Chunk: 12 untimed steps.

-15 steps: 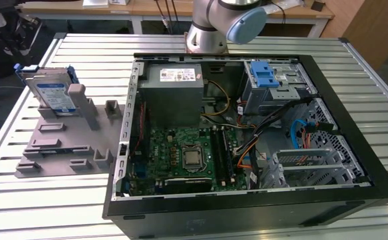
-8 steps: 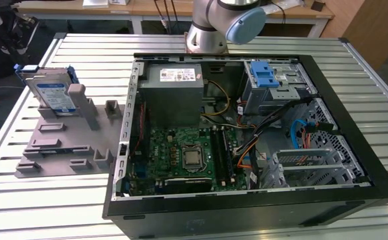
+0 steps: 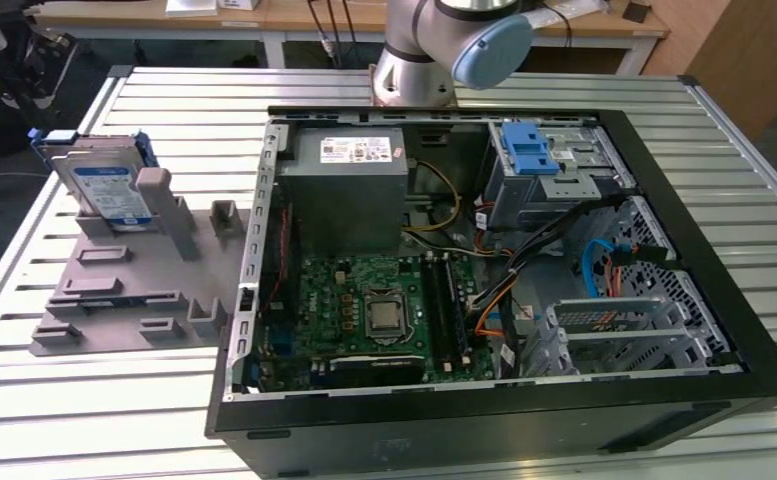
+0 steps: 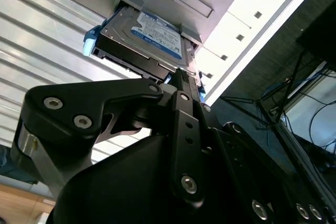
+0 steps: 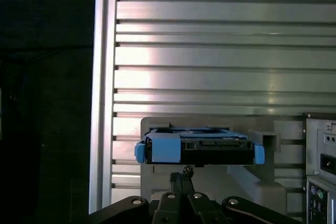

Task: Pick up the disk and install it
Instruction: 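Pick up the disk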

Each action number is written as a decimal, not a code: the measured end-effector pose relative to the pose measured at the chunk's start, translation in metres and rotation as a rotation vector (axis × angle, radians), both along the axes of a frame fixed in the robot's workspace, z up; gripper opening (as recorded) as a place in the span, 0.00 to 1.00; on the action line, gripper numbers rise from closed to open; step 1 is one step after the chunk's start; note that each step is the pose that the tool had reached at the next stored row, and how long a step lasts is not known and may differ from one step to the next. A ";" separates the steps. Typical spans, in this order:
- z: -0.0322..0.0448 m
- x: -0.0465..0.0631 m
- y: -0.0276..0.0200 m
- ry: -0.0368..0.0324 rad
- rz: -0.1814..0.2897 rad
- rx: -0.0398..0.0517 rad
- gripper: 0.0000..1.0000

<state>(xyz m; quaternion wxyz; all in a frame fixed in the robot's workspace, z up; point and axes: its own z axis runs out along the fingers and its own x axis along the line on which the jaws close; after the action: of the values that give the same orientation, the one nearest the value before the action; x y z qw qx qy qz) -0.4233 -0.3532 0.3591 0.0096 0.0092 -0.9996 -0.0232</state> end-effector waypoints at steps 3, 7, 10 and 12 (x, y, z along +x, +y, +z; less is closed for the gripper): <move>0.0000 0.000 0.0000 0.0001 0.052 -0.0001 0.11; -0.0001 0.000 0.0000 0.0001 0.123 0.0000 0.11; -0.0001 0.000 0.0000 0.0001 0.167 -0.0001 0.11; -0.0001 0.000 0.0000 -0.0001 0.192 0.0000 0.11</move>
<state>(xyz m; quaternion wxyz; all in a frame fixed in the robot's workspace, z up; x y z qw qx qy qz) -0.4233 -0.3533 0.3590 0.0117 0.1051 -0.9941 -0.0222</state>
